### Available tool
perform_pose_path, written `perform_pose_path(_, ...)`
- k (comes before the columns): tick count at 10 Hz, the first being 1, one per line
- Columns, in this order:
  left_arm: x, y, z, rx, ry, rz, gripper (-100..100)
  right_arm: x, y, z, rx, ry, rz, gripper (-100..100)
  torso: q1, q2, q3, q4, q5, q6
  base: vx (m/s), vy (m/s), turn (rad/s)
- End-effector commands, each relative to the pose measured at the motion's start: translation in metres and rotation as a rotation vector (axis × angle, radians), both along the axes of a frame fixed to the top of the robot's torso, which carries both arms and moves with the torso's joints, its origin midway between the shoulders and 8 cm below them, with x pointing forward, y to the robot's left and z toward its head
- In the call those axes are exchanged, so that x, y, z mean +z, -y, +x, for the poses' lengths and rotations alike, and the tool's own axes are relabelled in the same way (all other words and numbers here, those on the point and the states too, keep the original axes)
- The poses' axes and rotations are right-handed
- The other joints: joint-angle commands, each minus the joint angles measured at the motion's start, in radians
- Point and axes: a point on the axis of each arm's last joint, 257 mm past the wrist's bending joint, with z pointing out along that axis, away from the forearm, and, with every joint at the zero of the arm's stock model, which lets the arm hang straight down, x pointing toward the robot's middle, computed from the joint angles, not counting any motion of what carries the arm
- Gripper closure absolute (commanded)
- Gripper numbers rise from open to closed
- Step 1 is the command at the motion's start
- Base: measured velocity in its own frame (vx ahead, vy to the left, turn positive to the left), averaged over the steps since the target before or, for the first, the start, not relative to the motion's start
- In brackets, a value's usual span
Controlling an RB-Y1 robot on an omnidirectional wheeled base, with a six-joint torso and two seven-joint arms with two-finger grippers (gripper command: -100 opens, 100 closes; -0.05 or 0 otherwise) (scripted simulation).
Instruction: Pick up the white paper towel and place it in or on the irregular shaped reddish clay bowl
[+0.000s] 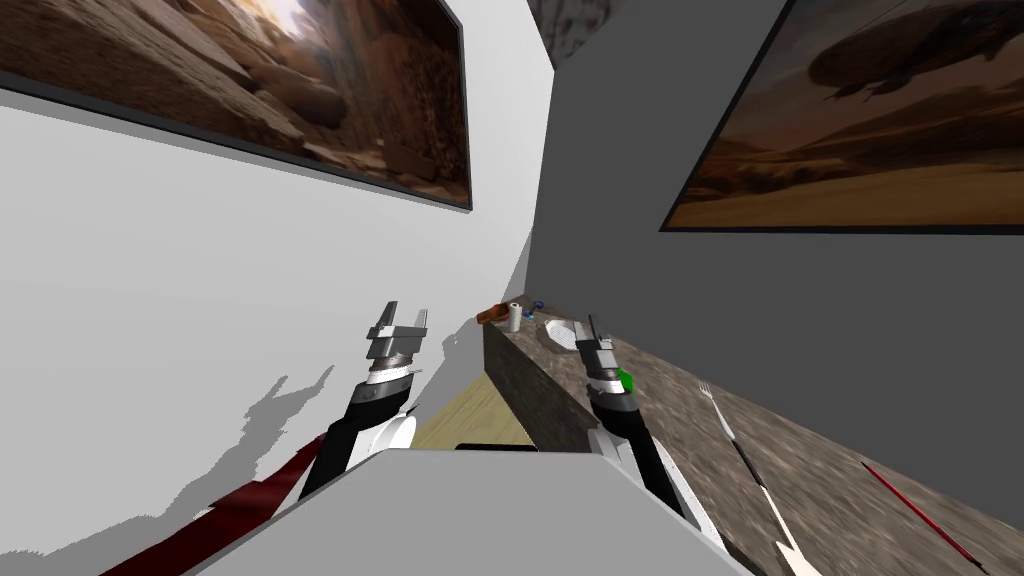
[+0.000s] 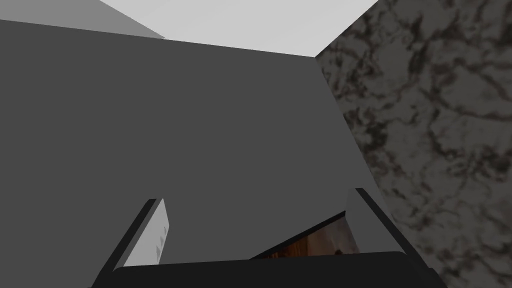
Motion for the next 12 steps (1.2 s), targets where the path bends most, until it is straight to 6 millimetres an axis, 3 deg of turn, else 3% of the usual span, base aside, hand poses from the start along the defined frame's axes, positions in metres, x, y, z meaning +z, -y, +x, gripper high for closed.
perform_pose_path(1, 0.0, 0.0, 0.0, 0.0, 0.0, 0.0, 0, -0.012, 0.002, 0.004, 0.042, -0.038, 0.031, -100, 0.0, 0.0, 0.0, 0.0, 0.0, 0.0, -0.074, -0.059, 0.119)
perform_pose_path(12, 0.0, 0.0, 0.0, 0.0, 0.0, 0.0, 0, -0.057, 0.019, 0.016, 0.2, -0.184, 0.282, -100, 0.0, -0.001, 0.0, 0.0, 0.0, 0.0, -0.058, -0.039, 0.076)
